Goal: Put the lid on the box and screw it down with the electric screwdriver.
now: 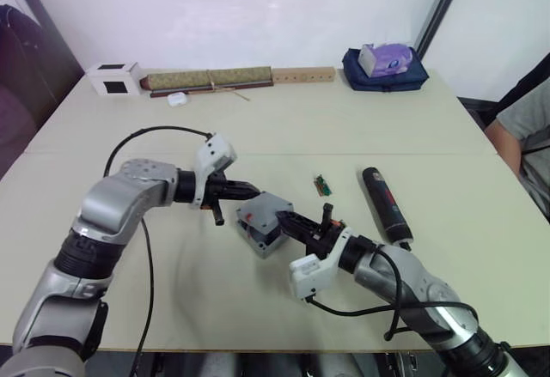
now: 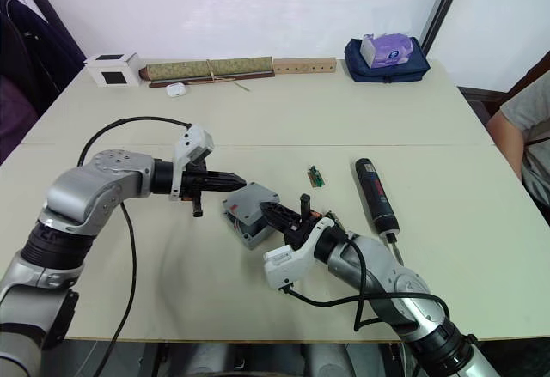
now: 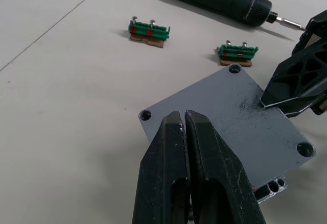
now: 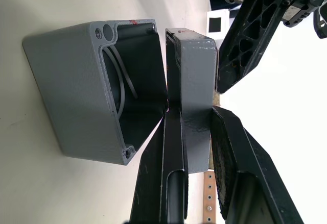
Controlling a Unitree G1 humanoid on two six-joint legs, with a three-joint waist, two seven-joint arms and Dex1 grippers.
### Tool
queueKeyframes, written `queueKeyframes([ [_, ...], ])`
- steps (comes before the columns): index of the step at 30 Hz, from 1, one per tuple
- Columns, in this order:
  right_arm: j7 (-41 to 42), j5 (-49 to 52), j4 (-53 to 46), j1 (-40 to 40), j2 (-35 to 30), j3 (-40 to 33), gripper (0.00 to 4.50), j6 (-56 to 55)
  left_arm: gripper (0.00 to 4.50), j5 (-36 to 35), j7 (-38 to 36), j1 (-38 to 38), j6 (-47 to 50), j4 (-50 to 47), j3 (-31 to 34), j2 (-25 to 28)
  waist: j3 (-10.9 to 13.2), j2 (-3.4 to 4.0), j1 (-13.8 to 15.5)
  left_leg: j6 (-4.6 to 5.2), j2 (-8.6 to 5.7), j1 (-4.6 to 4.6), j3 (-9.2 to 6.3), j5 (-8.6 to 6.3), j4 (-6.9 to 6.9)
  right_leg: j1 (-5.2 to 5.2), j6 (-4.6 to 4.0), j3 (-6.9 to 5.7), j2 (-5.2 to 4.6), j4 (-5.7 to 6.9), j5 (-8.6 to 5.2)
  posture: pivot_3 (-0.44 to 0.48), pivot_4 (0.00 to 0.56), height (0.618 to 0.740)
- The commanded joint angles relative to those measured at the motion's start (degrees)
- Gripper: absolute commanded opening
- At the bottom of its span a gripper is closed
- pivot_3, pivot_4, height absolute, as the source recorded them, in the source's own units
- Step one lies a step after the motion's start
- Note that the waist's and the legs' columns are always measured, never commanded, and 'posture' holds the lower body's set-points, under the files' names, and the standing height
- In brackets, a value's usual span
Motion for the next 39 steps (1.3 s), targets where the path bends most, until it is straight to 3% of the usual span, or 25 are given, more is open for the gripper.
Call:
queueKeyframes([
  [1,1.3,0.42,-0.95,0.36,0.59,0.56,0.12,-0.38,0.09,2.78,-1.24,1.09,-3.48,-1.69,-1.97,1.35,0.0,0.0,-0.07,0.0,0.0,0.0,0.0,0.0,0.0,0.01,0.0,0.0,0.0,0.0,0.0,0.0,0.15,0.74],
  [15,3.2,2.04,-0.39,0.24,0.39,0.69,0.12,-1.6,0.09,7.0,-3.29,3.8,-6.27,-4.57,-6.3,1.91,-0.04,-0.03,0.01,0.02,0.0,0.29,0.01,-0.01,-0.01,0.31,-0.01,0.0,0.0,-0.02,-0.01,0.0,0.15,0.74],
  [17,3.47,2.44,-0.83,0.7,0.01,0.26,1.13,-1.67,0.0,8.1,-4.32,4.98,-7.07,-5.5,-8.34,2.31,-0.05,-0.03,0.01,0.04,0.0,0.37,0.01,-0.02,-0.01,0.39,-0.01,0.0,0.0,-0.03,-0.01,0.0,0.15,0.74],
  [21,4.06,3.53,-1.73,1.37,-0.89,-0.5,2.48,-2.72,0.0,9.71,-5.26,6.66,-8.61,-5.61,-10.18,2.46,-0.07,-0.03,0.05,0.05,0.0,0.48,0.03,-0.03,-0.02,0.5,-0.02,0.02,-0.01,-0.04,-0.02,0.0,0.15,0.74],
  [24,4.2,4.46,-2.31,2.52,-1.69,-1.65,2.48,-2.98,0.0,10.49,-5.65,7.24,-9.2,-5.34,-10.92,2.38,-0.08,-0.03,0.02,0.11,0.0,0.98,0.03,-0.07,-0.07,1.02,-0.12,-0.01,0.0,-0.11,-0.1,0.0,0.15,0.74],
  [39,5.5,10.33,-4.66,5.87,-2.92,-5.73,2.48,-3.03,0.0,12.74,-6.72,10.05,-13.06,-4.1,-12.04,2.32,-0.2,-0.07,0.09,0.25,0.02,1.11,0.01,-0.15,-0.07,1.17,-0.08,-0.01,-0.02,-0.15,-0.13,0.0,0.15,0.74],
])
